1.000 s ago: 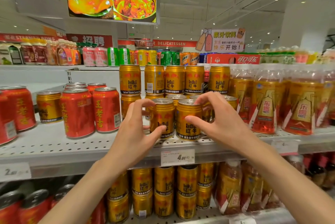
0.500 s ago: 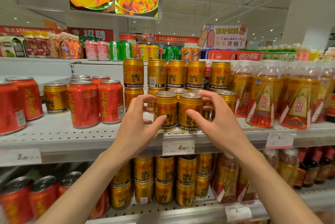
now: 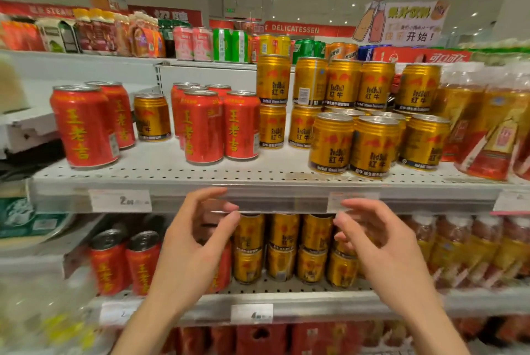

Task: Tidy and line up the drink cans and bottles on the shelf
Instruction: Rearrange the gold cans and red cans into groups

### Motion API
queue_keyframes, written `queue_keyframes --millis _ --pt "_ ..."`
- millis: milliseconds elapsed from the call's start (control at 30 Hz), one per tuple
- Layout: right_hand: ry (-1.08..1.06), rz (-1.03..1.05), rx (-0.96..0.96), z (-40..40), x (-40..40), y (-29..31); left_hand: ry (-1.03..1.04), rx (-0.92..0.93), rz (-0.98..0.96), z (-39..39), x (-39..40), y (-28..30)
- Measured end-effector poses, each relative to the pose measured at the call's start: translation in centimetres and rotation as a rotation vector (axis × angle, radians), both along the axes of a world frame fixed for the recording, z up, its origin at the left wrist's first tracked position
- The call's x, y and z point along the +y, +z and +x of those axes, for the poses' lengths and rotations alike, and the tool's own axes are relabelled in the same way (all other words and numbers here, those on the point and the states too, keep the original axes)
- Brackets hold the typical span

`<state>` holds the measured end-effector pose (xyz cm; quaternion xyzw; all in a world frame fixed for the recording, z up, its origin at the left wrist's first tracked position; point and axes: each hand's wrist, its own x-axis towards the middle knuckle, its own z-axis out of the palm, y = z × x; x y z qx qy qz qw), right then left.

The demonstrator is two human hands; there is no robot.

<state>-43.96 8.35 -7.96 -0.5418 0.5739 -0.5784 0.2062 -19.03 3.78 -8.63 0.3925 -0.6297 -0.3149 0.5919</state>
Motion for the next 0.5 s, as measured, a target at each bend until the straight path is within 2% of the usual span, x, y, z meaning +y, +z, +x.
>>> queue_keyframes --millis 300,500 --pt "-0.056 0.106 -0.046 11.9 0.8 -3.7 -0.035 -0.008 0.072 12.5 -0.6 -3.1" --pt "-0.08 0.108 -0.055 17.8 1.0 -3.4 -0.08 -0.093 0.045 18.5 -1.3 -2.2"
